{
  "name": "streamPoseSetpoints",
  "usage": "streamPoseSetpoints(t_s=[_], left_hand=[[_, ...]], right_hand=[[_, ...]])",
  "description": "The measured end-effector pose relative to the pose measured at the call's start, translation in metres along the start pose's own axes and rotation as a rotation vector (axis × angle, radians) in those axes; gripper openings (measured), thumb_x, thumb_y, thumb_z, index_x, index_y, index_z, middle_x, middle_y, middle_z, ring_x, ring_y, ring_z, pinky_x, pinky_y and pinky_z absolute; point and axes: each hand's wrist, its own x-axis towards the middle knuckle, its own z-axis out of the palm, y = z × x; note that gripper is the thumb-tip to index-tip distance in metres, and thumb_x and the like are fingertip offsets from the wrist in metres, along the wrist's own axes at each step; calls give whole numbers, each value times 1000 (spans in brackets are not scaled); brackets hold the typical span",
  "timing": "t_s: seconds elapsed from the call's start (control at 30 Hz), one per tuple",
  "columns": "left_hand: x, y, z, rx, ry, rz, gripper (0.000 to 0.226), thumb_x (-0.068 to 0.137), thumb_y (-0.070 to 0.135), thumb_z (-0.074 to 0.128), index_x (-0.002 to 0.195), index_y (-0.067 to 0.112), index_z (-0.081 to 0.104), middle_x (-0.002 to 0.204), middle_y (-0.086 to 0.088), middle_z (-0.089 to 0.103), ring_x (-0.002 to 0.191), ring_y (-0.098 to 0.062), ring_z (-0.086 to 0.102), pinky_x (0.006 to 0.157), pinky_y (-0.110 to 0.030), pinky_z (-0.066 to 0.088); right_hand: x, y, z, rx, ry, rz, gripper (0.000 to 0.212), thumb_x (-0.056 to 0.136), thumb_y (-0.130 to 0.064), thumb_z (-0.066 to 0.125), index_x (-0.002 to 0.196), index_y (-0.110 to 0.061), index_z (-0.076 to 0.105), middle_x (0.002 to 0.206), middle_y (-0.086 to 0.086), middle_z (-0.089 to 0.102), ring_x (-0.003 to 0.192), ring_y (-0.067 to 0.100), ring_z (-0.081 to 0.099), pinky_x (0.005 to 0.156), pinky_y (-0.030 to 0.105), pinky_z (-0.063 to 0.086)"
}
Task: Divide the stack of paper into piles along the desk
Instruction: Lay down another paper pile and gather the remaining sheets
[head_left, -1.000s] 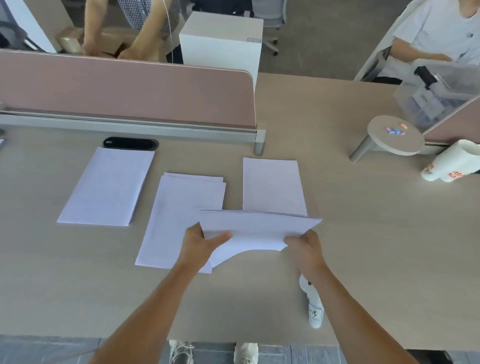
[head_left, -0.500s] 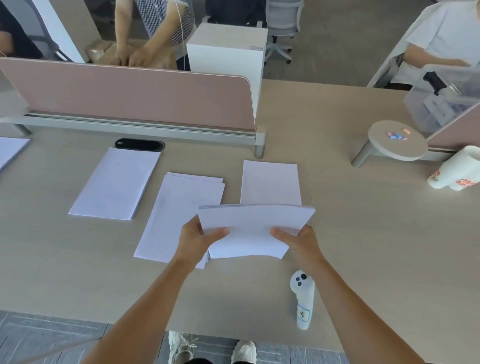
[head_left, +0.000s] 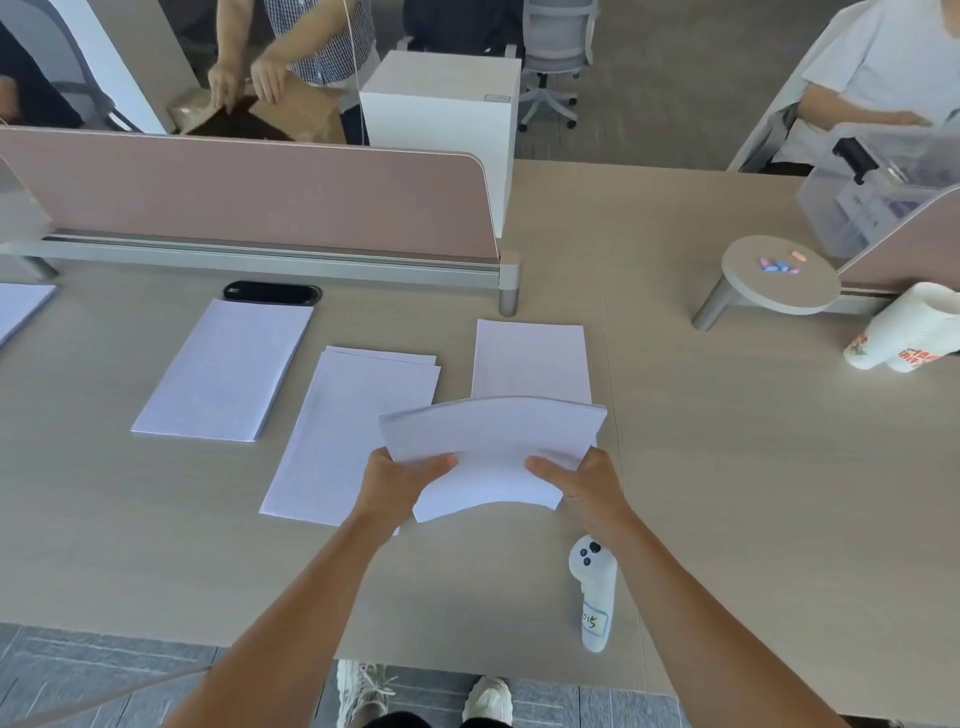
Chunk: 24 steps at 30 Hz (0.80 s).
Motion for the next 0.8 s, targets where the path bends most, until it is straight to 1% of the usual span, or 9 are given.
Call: streamPoseSetpoints(t_s=[0.07, 0.1, 0.17, 0.27, 0.37, 0.47, 0.57, 0.63, 0.8], left_hand=[[0, -1, 3, 0, 8, 10, 13, 76, 8, 82, 82, 14, 73, 65, 8, 73, 59, -12, 69, 47, -22, 50], [-1, 0, 4, 6, 15, 20, 13, 76, 8, 83, 81, 15, 73, 68, 8, 74, 63, -11, 70, 52, -23, 53], [-1, 3, 2, 19, 31, 37, 13, 75, 9, 84, 81, 15, 74, 74, 6, 76, 70, -14, 72, 62, -26, 58], [5, 15, -3, 83, 68, 72, 13, 73, 15, 86, 78, 13, 74, 73, 5, 75, 67, -14, 70, 63, -30, 57], [14, 35, -11, 179, 88, 106, 19, 72, 24, 87, 79, 11, 75, 73, 1, 74, 62, -15, 67, 53, -26, 51], [31, 47, -27, 250, 107, 69, 23, 70, 29, 88, 81, 14, 74, 72, 2, 72, 60, -18, 66, 50, -27, 50], [54, 46, -52, 317, 160, 15, 32, 66, 35, 89, 85, 14, 74, 76, -1, 72, 62, -21, 65, 51, -28, 48], [74, 40, -71, 345, 182, -39, 33, 66, 35, 88, 85, 12, 73, 73, -3, 69, 59, -22, 60, 52, -28, 44], [131, 21, -111, 395, 236, -143, 34, 70, 36, 84, 89, 12, 72, 62, -3, 59, 51, -22, 50, 49, -25, 38]], right_hand=[[-2, 2, 0, -2, 27, 5, 12, 81, -16, 81, 86, -26, 76, 85, 1, 78, 83, 20, 67, 76, 32, 49], [-2, 1, 1, 3, 38, 11, 9, 82, -18, 80, 83, -26, 76, 86, 16, 75, 80, 22, 62, 74, 34, 44], [-1, -1, 4, -22, 47, 14, 4, 83, -24, 80, 82, -26, 76, 101, 36, 64, 73, 30, 53, 72, 37, 38], [4, -9, 7, -87, 15, -25, 7, 85, -31, 77, 87, -24, 75, 85, 20, 74, 66, 45, 55, 65, 31, 41], [8, -20, 14, -105, -24, -69, 11, 93, -22, 68, 82, -22, 68, 51, -20, 60, 46, 2, 49, 49, 12, 37], [20, -23, 32, -93, -13, -58, 11, 94, -20, 64, 84, -16, 67, 60, -16, 58, 49, 0, 47, 48, 13, 34], [37, -17, 61, -146, -72, 48, 16, 93, -20, 61, 84, -6, 63, 71, 3, 48, 58, 14, 40, 52, 25, 31], [50, -10, 88, -171, -100, 115, 12, 92, -16, 57, 81, -11, 55, 71, 8, 39, 56, 15, 34, 50, 27, 26], [93, 11, 155, -237, -24, 262, 23, 92, -18, 52, 70, -17, 47, 62, 0, 42, 53, 16, 39, 47, 24, 28]])
